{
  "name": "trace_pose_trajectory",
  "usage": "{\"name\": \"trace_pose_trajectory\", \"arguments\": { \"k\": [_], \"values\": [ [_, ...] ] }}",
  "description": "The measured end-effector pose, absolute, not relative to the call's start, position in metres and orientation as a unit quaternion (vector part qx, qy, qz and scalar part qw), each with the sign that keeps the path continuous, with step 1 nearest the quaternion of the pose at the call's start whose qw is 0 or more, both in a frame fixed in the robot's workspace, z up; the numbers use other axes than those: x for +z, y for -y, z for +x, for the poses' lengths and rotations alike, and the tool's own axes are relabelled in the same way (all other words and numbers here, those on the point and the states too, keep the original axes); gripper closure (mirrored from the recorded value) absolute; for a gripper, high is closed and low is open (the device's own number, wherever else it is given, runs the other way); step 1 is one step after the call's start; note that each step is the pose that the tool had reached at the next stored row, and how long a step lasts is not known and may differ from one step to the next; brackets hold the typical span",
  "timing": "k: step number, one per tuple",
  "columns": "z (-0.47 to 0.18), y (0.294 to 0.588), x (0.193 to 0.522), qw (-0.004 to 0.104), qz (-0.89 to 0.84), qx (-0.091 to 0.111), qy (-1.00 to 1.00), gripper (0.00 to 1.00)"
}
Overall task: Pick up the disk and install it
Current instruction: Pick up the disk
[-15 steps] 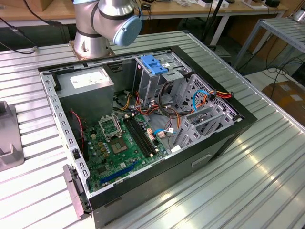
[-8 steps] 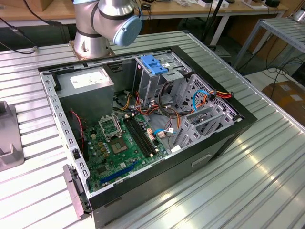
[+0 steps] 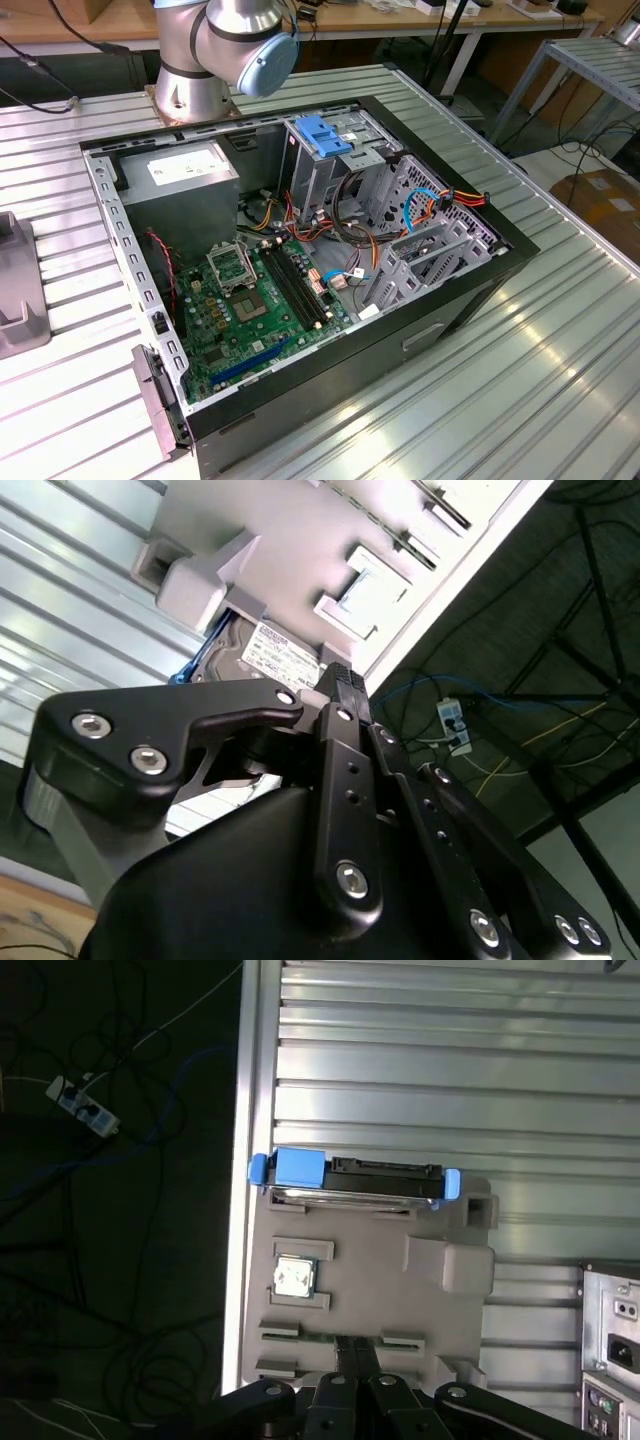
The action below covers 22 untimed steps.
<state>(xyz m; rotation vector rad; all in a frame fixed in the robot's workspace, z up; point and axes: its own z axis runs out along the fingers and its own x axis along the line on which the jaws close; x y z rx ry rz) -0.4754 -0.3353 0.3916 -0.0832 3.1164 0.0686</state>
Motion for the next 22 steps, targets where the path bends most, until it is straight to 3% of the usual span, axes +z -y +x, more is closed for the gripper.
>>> {"name": "trace_pose_trajectory", "arguments": {
  "k": [22],
  "values": [
    [-0.4754, 0.3353, 0.3916, 0.009, -0.156, 0.023, -0.987, 0.90]
  ]
}}
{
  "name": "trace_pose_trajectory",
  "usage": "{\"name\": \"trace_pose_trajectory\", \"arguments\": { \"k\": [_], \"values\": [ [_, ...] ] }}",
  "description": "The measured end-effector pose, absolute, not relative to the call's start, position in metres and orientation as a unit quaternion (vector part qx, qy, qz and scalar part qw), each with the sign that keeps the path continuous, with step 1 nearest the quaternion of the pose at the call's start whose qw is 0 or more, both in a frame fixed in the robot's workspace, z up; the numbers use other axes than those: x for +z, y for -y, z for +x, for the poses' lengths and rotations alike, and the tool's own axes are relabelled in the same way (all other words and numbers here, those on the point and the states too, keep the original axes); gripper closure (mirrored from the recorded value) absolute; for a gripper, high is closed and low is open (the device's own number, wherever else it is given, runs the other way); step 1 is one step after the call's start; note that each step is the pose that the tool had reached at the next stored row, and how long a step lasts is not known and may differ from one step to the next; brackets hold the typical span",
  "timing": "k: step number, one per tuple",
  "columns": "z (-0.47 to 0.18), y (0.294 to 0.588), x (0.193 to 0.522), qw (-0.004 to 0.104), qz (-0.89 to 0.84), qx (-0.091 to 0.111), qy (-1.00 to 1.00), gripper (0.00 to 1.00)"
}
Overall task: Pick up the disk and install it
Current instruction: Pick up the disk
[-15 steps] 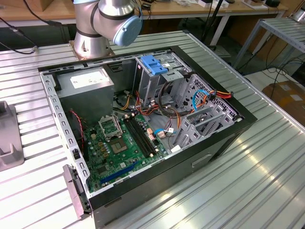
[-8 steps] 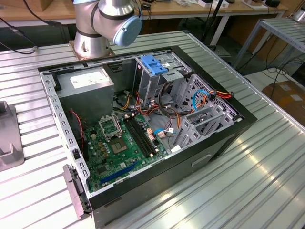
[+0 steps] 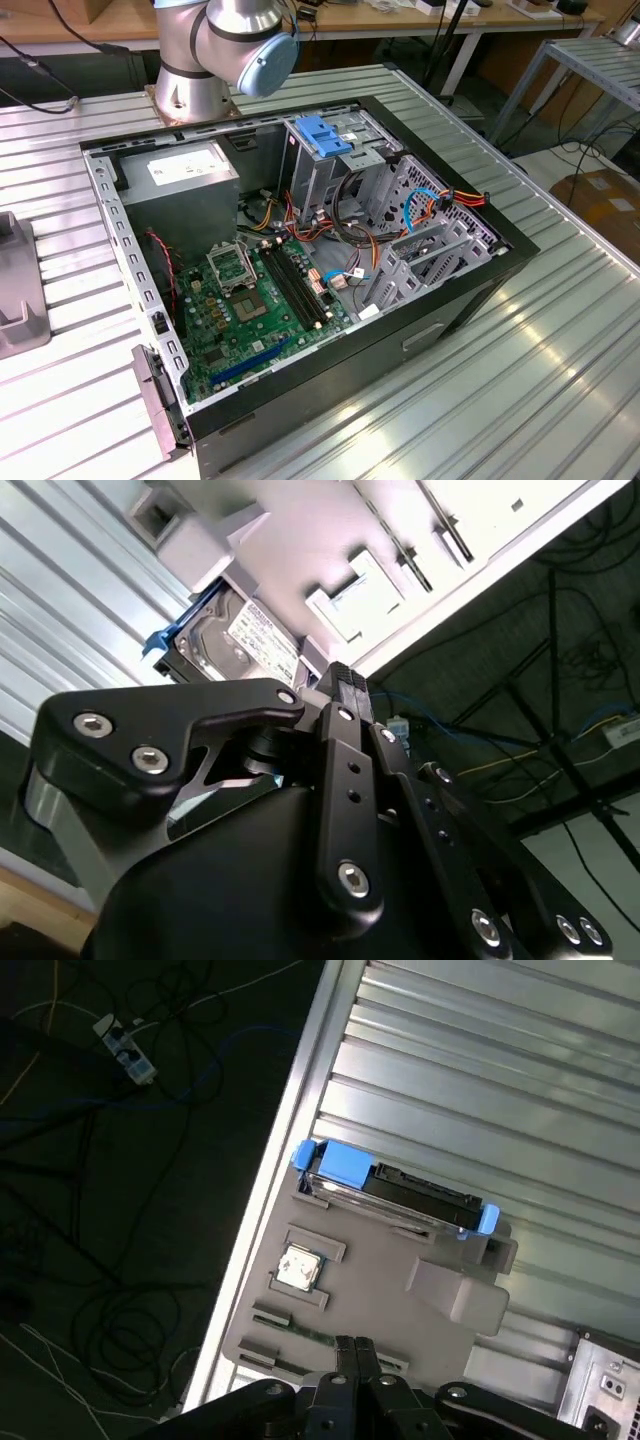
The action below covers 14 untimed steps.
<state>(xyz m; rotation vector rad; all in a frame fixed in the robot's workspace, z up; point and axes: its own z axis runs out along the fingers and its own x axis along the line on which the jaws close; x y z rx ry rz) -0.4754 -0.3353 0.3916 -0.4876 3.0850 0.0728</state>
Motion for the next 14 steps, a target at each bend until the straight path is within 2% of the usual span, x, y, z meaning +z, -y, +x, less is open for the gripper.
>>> {"name": "trace_pose_trajectory", "arguments": {
  "k": [14],
  "values": [
    [-0.4754, 0.3353, 0.3916, 0.007, -0.231, 0.024, -0.973, 0.90]
  ]
}}
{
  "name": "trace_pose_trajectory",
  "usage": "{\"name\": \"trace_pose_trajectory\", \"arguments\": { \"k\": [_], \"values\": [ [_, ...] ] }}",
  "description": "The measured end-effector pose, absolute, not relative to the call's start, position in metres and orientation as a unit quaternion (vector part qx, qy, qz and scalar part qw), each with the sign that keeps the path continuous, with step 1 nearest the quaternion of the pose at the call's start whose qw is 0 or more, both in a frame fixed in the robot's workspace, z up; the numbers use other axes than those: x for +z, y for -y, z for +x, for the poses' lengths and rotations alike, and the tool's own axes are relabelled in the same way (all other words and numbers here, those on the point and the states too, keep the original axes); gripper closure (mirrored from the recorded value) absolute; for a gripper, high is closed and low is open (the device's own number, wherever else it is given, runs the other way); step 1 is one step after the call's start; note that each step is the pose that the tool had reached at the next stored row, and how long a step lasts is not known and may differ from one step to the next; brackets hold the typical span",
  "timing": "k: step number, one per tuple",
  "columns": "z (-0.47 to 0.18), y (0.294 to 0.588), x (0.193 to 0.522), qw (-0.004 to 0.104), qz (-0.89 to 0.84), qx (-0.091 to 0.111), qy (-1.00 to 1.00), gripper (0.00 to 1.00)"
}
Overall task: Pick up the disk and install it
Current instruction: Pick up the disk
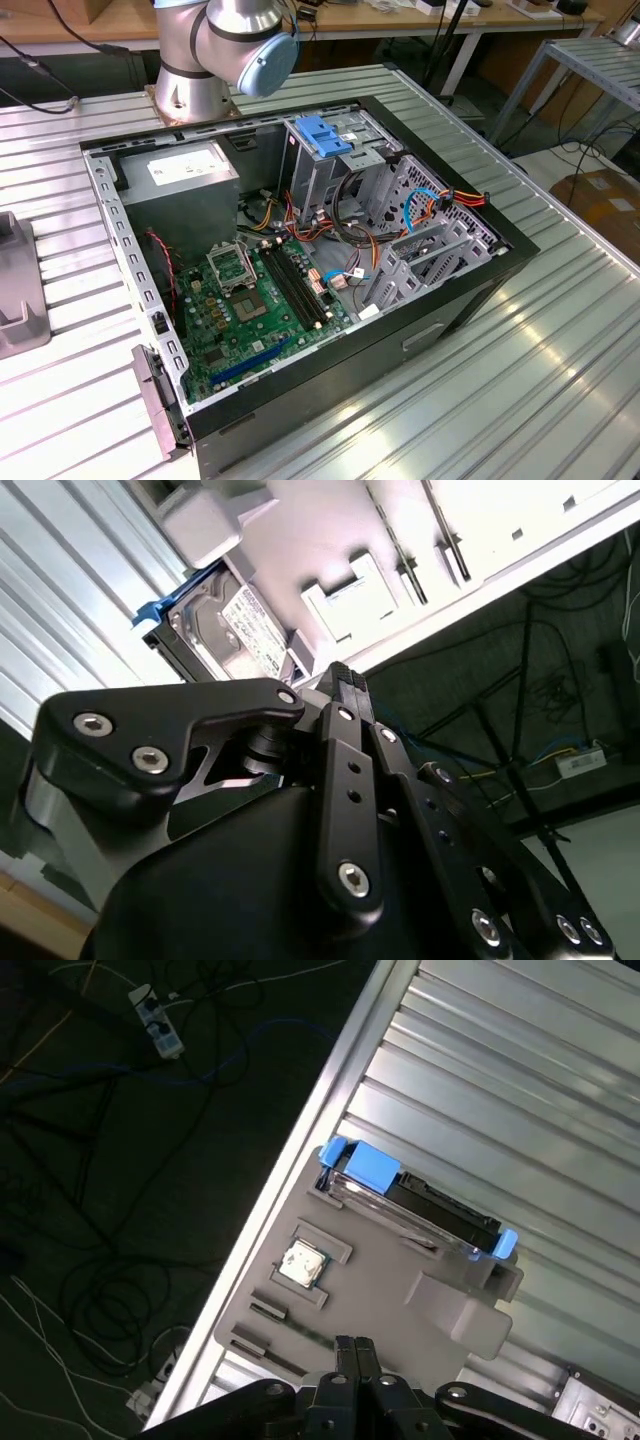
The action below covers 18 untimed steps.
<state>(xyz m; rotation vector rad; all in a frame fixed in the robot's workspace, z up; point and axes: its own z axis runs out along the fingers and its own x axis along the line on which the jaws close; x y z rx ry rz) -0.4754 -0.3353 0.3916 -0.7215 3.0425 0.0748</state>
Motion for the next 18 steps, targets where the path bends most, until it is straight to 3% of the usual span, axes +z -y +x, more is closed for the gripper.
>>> {"name": "trace_pose_trajectory", "arguments": {
  "k": [18],
  "values": [
    [-0.4754, 0.3353, 0.3916, 0.004, -0.340, 0.025, -0.940, 0.90]
  ]
}}
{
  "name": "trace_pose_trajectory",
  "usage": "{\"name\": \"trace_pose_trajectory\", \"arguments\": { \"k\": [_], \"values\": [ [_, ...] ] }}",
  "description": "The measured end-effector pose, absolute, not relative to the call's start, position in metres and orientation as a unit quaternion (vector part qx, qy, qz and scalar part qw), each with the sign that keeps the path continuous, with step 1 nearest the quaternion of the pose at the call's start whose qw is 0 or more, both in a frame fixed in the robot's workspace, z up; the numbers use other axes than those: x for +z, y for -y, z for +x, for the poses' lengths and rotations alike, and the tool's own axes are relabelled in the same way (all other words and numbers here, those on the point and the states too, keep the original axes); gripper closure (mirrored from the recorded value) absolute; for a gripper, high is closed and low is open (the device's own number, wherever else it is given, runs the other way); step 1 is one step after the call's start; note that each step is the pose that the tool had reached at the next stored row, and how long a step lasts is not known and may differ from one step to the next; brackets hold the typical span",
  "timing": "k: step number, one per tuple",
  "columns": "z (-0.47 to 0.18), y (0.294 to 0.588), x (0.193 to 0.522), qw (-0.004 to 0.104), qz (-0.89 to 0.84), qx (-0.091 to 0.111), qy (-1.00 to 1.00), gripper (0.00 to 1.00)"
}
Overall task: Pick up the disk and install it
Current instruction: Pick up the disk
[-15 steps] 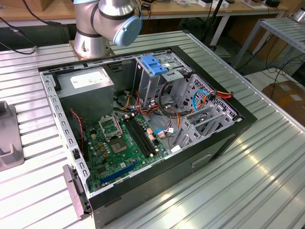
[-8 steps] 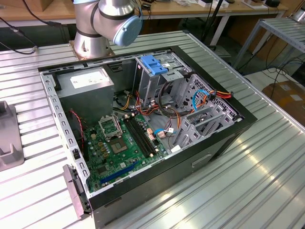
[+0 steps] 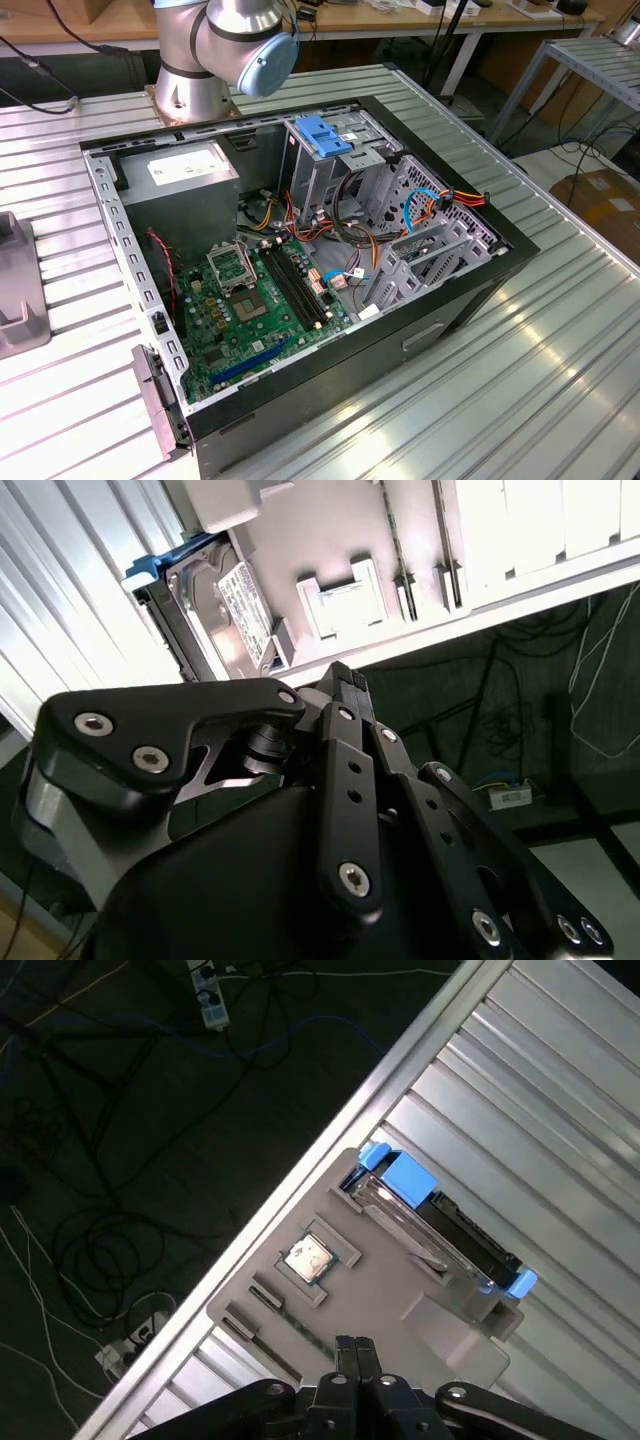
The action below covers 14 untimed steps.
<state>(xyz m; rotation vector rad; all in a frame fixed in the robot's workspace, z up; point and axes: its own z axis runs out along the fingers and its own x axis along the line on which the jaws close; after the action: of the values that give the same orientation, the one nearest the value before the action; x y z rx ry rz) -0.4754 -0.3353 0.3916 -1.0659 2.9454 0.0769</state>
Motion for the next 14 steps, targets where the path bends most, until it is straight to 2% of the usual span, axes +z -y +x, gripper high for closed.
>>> {"name": "trace_pose_trajectory", "arguments": {
  "k": [14],
  "values": [
    [-0.4754, 0.3353, 0.3916, 0.002, -0.420, 0.025, -0.907, 0.90]
  ]
}}
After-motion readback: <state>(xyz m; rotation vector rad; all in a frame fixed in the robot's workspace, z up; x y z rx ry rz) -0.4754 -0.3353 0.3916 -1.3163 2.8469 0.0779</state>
